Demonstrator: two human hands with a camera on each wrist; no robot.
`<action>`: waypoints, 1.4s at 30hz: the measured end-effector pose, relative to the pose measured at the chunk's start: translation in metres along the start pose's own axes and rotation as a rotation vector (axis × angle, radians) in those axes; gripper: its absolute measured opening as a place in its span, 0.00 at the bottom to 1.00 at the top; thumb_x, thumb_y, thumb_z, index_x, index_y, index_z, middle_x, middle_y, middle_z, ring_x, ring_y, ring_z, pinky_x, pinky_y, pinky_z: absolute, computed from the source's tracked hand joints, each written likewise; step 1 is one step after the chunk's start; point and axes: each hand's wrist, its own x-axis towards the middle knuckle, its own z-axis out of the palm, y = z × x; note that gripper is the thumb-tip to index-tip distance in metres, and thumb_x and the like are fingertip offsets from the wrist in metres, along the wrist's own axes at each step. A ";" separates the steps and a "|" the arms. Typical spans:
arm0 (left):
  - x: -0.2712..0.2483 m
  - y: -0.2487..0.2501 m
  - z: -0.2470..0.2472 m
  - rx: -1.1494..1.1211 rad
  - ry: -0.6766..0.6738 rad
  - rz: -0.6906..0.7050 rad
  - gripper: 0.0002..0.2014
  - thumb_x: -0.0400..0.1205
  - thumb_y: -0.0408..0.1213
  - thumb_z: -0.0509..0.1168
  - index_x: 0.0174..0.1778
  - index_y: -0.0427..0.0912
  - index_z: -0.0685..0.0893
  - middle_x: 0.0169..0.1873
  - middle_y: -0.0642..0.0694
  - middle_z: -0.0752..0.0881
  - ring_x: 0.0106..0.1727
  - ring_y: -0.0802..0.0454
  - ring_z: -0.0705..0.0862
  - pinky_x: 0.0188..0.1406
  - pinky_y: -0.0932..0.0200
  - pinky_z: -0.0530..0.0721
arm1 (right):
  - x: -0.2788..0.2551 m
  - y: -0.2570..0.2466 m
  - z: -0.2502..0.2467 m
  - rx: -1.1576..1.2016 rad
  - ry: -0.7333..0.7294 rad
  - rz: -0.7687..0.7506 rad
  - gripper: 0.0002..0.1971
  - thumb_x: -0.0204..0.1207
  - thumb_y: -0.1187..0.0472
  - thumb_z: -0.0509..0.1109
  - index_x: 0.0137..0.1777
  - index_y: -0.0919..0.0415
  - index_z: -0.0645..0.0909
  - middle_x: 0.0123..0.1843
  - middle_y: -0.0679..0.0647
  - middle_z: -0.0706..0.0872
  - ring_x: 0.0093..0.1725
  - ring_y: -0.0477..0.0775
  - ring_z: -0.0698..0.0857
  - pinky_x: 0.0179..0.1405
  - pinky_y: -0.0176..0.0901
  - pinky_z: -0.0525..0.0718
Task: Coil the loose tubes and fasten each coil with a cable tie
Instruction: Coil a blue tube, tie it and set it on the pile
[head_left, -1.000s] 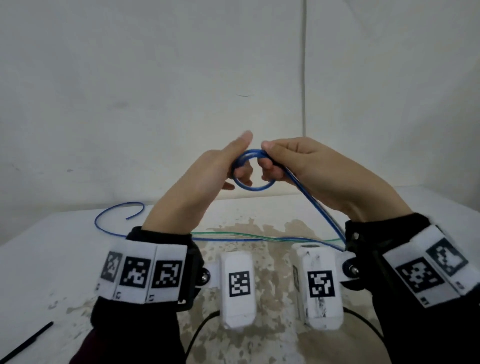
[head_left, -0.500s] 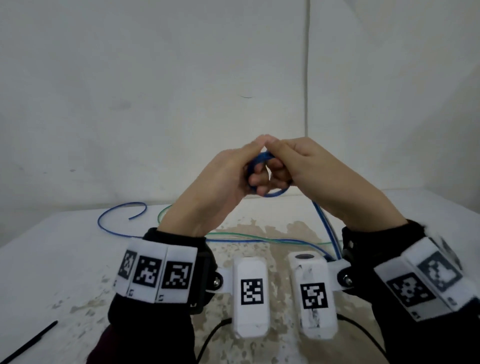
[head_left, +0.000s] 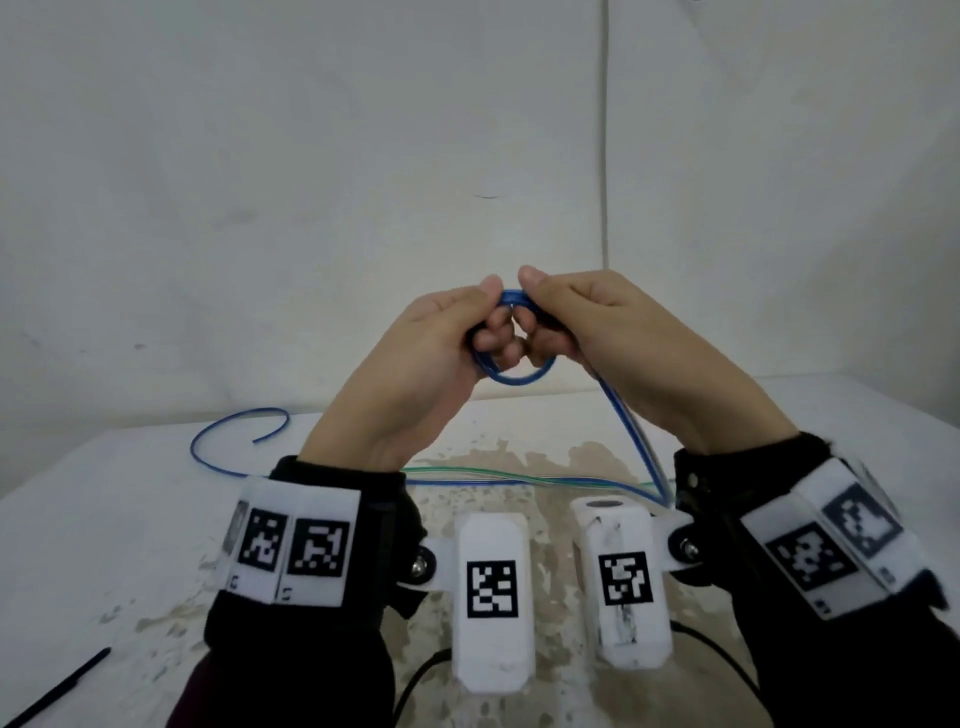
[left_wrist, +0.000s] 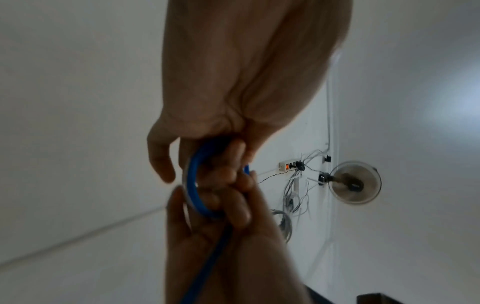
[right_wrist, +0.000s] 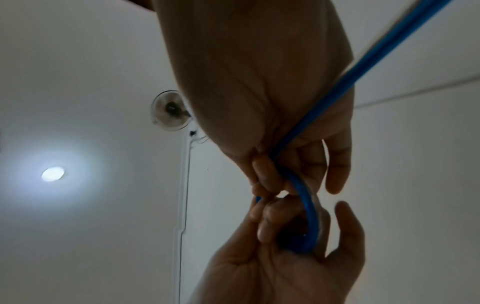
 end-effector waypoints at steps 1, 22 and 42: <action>0.001 0.001 -0.001 -0.064 0.014 -0.002 0.19 0.89 0.37 0.50 0.31 0.40 0.70 0.23 0.49 0.67 0.29 0.51 0.72 0.41 0.59 0.76 | 0.001 0.000 0.000 0.074 -0.012 0.012 0.21 0.87 0.54 0.54 0.35 0.62 0.75 0.24 0.47 0.77 0.29 0.44 0.78 0.41 0.30 0.78; -0.003 0.008 0.003 -0.075 0.011 0.032 0.21 0.88 0.41 0.51 0.27 0.42 0.66 0.20 0.53 0.60 0.22 0.56 0.59 0.26 0.66 0.61 | -0.001 -0.002 -0.004 0.209 -0.121 0.013 0.19 0.87 0.55 0.52 0.37 0.61 0.73 0.25 0.50 0.67 0.30 0.49 0.69 0.39 0.32 0.78; -0.006 0.009 0.004 -0.127 0.011 0.101 0.20 0.88 0.44 0.50 0.29 0.44 0.63 0.19 0.55 0.58 0.21 0.57 0.56 0.31 0.67 0.71 | -0.001 -0.007 -0.002 0.345 -0.112 0.030 0.17 0.87 0.55 0.53 0.38 0.60 0.74 0.28 0.51 0.76 0.34 0.48 0.78 0.47 0.35 0.84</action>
